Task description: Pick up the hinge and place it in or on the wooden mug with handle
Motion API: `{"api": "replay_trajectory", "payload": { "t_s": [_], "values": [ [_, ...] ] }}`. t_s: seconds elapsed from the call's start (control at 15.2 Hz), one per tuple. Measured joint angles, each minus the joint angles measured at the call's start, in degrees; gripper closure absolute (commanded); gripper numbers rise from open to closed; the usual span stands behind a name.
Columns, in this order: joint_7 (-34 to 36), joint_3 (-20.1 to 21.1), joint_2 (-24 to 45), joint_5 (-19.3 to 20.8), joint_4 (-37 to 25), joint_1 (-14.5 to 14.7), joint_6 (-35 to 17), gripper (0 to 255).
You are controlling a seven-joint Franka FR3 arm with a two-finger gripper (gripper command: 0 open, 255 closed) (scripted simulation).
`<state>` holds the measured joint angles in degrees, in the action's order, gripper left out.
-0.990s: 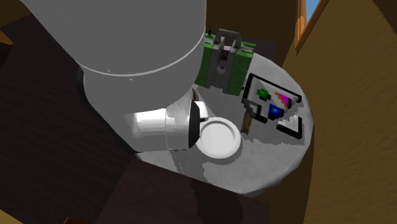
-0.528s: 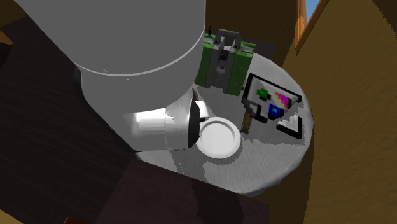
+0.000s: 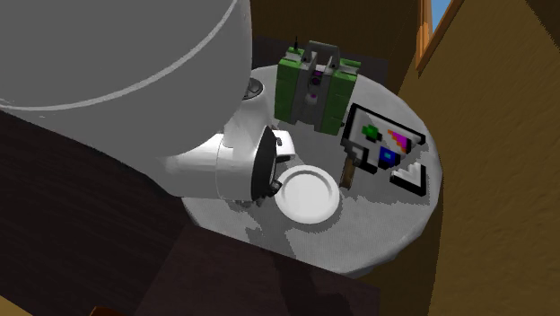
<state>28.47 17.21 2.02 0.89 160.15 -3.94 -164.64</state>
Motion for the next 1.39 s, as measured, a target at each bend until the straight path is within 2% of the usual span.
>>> {"api": "replay_trajectory", "payload": {
  "t_s": [0.53,1.39],
  "values": [
    [-4.7,0.5,-8.9,-6.9,0.1,1.1,8.5,255],
    [-7.0,-1.0,-20.6,-9.9,-2.0,2.6,22.2,255]
  ]
}}
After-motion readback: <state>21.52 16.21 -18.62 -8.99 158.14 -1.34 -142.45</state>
